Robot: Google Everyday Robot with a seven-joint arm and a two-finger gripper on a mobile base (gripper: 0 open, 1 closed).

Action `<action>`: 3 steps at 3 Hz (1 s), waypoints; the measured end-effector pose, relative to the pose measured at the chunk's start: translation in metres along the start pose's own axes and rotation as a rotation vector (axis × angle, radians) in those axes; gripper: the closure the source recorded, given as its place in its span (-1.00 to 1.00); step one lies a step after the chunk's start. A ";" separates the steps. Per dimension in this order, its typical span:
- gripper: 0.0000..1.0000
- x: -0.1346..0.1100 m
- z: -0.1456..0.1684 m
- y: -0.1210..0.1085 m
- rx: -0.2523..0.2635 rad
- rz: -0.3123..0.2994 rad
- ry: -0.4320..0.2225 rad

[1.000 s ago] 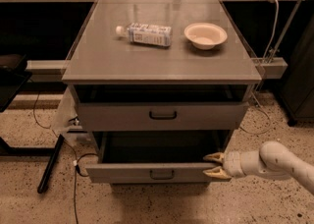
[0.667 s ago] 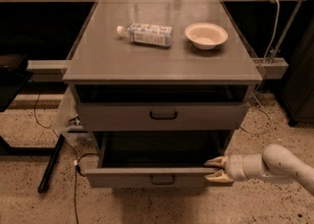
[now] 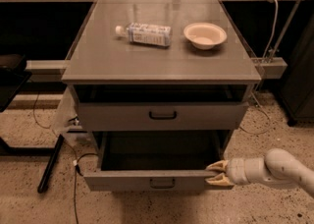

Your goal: Open middle drawer

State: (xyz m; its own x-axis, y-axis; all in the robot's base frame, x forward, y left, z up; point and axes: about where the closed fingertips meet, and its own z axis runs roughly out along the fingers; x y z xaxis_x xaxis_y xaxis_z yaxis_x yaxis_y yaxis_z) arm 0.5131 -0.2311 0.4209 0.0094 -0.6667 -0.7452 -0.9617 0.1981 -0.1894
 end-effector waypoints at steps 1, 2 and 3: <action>0.65 0.000 0.000 0.000 0.000 0.000 0.000; 0.17 0.000 0.000 0.000 0.000 0.000 0.000; -0.30 0.000 0.000 0.000 0.000 0.000 0.000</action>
Offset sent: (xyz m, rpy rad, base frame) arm 0.0000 0.0000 0.0002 -0.0001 -0.0001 0.0001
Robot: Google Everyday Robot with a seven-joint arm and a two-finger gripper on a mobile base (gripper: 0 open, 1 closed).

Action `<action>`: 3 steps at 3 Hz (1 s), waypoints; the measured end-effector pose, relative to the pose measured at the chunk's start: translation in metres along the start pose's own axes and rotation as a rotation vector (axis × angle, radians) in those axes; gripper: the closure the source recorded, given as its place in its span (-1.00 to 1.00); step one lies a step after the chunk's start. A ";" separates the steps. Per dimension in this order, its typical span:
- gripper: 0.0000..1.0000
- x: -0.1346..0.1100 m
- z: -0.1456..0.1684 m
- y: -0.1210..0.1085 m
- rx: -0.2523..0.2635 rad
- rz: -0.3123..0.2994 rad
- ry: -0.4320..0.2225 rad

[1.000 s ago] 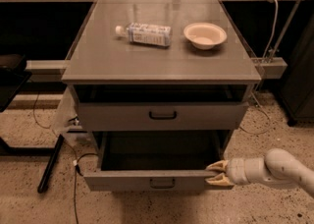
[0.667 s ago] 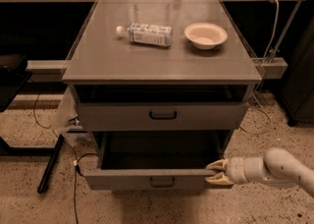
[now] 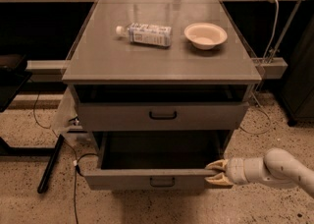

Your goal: Open middle drawer

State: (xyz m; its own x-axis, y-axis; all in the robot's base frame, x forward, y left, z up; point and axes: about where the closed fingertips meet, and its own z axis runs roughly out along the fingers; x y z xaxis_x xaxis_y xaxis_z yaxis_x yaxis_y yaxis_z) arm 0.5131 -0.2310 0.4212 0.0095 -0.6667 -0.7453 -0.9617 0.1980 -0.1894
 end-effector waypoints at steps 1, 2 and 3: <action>-0.76 -0.003 -0.002 -0.001 0.000 0.000 0.000; -0.72 0.009 -0.003 0.019 -0.016 0.022 -0.025; -0.24 0.006 -0.004 0.018 -0.016 0.022 -0.025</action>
Offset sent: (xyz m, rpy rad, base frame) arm -0.1299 -0.0382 -0.0996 0.2019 0.1426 0.0087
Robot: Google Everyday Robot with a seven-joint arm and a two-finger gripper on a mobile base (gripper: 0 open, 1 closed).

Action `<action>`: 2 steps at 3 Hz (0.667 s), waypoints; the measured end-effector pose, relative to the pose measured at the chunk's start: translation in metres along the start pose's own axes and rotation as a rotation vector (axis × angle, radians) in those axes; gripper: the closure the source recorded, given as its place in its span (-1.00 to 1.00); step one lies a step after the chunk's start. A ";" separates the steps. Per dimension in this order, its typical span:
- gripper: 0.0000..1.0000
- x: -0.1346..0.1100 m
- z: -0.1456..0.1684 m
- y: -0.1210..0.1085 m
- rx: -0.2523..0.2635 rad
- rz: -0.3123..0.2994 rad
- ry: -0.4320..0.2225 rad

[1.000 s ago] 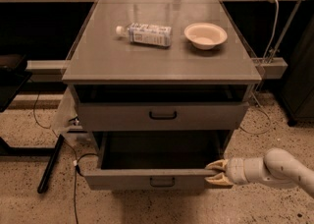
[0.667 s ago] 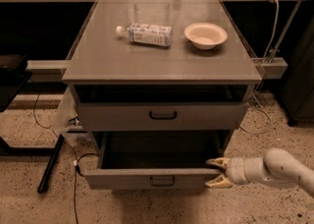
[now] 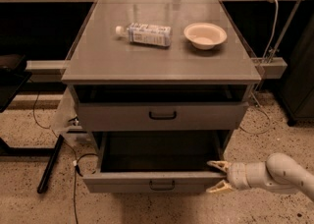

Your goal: Open middle drawer

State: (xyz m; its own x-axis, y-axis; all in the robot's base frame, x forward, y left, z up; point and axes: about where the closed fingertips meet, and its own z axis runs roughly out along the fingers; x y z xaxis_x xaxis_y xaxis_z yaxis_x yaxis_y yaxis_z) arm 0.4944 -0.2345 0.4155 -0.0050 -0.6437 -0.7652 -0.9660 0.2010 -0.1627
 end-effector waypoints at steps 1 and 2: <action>0.22 0.001 0.002 0.016 -0.017 0.009 -0.018; 0.69 -0.001 0.001 0.016 -0.017 0.009 -0.018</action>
Offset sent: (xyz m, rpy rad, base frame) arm -0.2564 -0.0807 -0.0639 0.0455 0.0326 -0.0627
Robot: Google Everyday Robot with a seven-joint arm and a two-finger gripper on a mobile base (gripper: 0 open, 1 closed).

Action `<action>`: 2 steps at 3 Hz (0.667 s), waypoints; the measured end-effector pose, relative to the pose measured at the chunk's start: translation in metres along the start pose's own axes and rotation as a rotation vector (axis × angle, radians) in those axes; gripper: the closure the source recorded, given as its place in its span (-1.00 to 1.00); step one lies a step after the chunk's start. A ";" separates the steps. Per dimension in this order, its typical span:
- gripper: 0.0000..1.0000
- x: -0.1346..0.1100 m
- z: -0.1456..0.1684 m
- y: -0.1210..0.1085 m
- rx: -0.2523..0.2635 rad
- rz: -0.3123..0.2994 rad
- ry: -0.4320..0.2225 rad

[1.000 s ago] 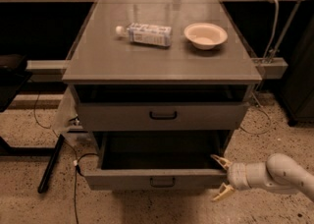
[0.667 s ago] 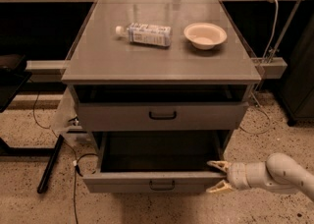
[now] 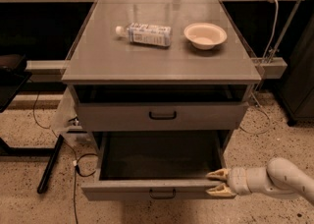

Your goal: Open middle drawer

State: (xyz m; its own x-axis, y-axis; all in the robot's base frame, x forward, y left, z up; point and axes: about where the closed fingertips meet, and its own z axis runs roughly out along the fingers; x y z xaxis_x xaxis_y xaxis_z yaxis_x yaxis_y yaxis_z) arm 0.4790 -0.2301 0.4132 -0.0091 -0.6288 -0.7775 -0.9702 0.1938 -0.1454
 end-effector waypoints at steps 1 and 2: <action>1.00 0.003 -0.003 0.010 0.001 0.001 0.003; 1.00 0.001 -0.004 0.012 0.001 0.001 0.003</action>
Offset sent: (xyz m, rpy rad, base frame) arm -0.3779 -0.0915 -0.0425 -0.0991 0.0577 -0.1222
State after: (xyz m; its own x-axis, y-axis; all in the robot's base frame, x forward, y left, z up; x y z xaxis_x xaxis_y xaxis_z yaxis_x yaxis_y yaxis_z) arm 0.4668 -0.2315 0.4131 -0.0108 -0.6306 -0.7760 -0.9699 0.1955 -0.1454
